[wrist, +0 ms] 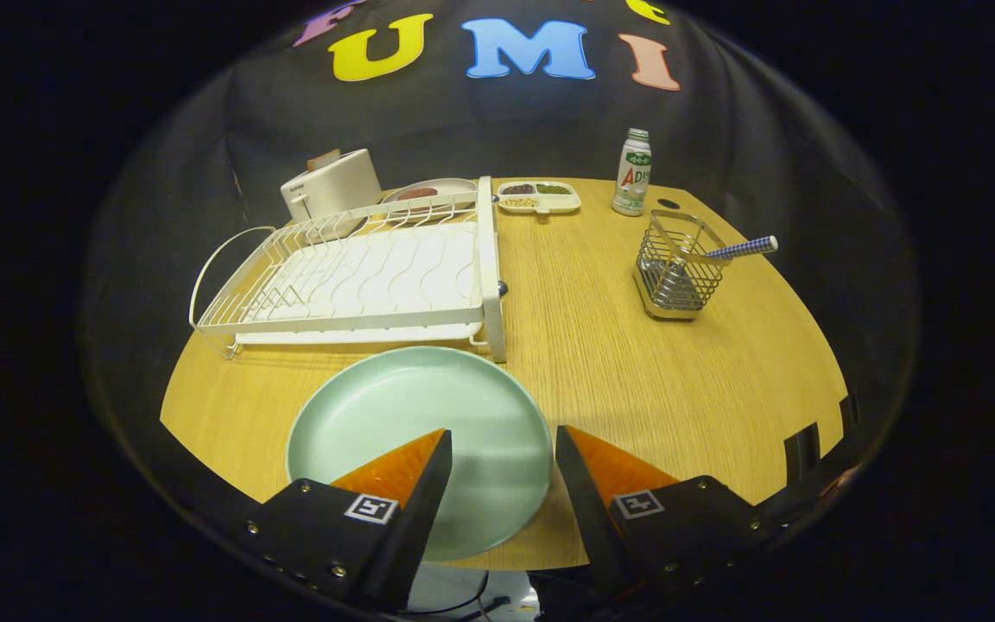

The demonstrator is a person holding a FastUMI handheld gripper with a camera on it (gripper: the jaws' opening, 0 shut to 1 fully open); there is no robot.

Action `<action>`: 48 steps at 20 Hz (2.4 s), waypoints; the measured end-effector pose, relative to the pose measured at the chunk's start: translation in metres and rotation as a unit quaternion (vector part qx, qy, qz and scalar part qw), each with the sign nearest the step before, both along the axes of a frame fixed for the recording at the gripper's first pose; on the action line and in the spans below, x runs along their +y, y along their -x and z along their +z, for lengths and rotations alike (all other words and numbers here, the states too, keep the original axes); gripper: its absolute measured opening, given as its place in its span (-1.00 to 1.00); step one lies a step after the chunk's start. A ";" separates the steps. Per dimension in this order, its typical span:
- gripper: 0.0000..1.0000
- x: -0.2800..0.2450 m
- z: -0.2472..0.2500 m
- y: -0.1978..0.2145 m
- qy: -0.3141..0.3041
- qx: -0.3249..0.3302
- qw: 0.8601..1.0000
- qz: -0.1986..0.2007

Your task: Take the plate from the dish rack, then take the spoon from the basket and place it into the plate.

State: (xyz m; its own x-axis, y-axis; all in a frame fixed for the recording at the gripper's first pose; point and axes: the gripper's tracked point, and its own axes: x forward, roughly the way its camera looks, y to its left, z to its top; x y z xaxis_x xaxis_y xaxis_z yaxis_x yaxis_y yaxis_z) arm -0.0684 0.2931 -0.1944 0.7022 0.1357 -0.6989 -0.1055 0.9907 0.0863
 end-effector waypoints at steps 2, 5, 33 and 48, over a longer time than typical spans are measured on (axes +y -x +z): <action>0.52 0.003 0.000 -0.001 0.002 -0.001 1.000 0.004; 0.52 0.007 0.005 -0.004 0.003 -0.007 1.000 0.008; 0.94 -0.177 0.070 -0.113 0.019 -0.121 0.960 -0.251; 0.52 -0.235 0.045 -0.174 -0.020 -0.183 0.950 -0.250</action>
State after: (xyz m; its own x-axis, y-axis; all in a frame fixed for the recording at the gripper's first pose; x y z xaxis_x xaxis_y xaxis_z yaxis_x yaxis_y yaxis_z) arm 0.1059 0.0582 -0.1493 0.8812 -0.2580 -0.3960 0.3480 0.9211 0.1743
